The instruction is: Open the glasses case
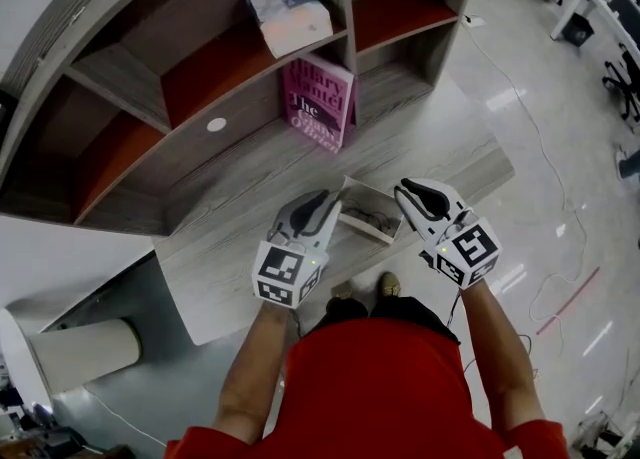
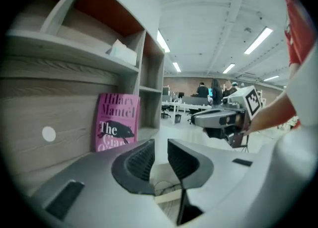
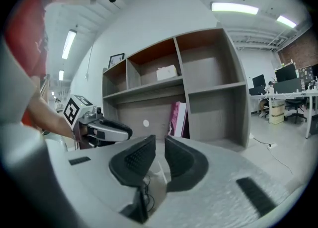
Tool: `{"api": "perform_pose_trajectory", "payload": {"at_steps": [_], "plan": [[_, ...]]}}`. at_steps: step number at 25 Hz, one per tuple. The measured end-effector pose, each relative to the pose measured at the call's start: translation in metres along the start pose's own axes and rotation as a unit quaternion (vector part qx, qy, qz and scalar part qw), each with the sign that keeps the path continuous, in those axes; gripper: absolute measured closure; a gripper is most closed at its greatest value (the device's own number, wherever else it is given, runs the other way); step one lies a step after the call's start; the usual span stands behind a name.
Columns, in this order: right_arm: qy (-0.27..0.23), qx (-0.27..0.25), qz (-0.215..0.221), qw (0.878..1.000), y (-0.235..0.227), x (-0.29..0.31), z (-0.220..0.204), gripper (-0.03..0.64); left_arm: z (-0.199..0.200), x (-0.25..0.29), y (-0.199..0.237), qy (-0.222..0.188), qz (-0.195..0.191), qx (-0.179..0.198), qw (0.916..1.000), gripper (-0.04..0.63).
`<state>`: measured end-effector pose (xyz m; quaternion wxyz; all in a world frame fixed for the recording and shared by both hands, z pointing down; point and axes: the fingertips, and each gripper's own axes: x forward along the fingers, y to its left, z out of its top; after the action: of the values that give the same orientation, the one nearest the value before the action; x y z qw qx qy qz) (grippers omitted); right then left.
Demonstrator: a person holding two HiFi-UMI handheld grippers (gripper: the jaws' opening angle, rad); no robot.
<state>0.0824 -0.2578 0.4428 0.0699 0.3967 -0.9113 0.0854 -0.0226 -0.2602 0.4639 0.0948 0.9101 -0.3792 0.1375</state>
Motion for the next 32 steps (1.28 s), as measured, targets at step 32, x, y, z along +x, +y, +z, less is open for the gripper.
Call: {"api": "perform_pose_trajectory", "payload": {"at_steps": [32], "plan": [[-0.133, -0.048, -0.047, 0.989, 0.054, -0.057, 0.098, 0.614, 0.12, -0.066, -0.044, -0.189, 0.02, 0.044, 0.9807, 0.588]]}}
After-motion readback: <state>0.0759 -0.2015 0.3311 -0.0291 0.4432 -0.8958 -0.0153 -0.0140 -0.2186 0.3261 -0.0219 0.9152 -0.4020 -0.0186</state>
